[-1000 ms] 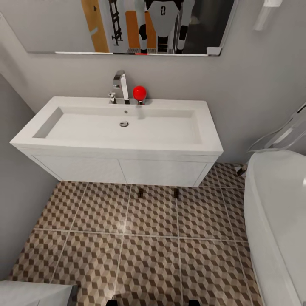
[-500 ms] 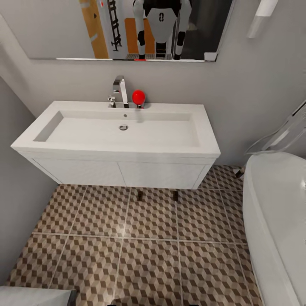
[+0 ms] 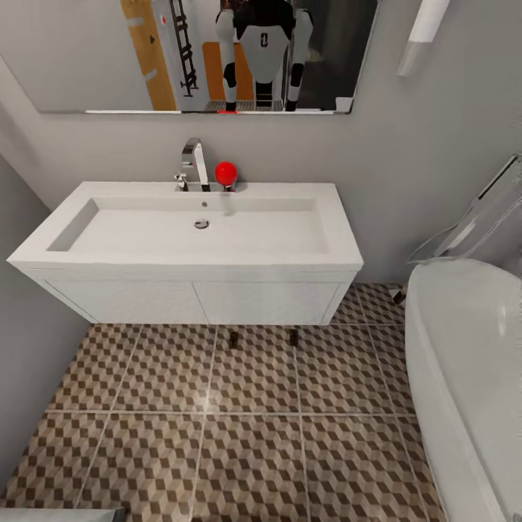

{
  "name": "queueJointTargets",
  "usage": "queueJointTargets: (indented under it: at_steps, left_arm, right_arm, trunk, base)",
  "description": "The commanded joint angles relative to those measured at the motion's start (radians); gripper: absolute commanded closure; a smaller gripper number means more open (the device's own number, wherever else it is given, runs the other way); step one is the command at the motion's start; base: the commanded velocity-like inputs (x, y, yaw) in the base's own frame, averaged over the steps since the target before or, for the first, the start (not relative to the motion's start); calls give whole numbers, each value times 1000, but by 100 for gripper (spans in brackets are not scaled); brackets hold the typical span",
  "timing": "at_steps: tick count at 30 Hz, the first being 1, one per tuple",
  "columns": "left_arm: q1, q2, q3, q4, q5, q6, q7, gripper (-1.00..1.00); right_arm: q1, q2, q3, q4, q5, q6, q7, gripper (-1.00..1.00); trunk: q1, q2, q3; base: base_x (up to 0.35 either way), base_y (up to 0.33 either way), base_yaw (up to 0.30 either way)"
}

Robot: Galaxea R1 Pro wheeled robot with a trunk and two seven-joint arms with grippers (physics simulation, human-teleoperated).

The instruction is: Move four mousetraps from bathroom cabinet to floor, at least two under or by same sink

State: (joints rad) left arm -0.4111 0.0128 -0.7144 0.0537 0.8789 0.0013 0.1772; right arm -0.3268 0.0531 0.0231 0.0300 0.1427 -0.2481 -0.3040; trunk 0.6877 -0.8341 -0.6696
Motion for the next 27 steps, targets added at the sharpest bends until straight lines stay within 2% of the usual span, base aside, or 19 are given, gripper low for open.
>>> queueJointTargets:
  at_steps: [1, 27]
  left_arm:
    - [0, 0, 0, 0, 0, 0, 0, -100]
    - [0, 1, 0, 0, 0, 0, 0, -100]
  right_arm:
    - [0, 0, 0, 0, 0, 0, 0, -100]
    - [0, 2, 0, 4, 0, 0, -1, -100]
  trunk:
    - [0, 0, 2]
    - [0, 0, 43]
  base:
    - [0, 0, -98]
    - [0, 0, -112]
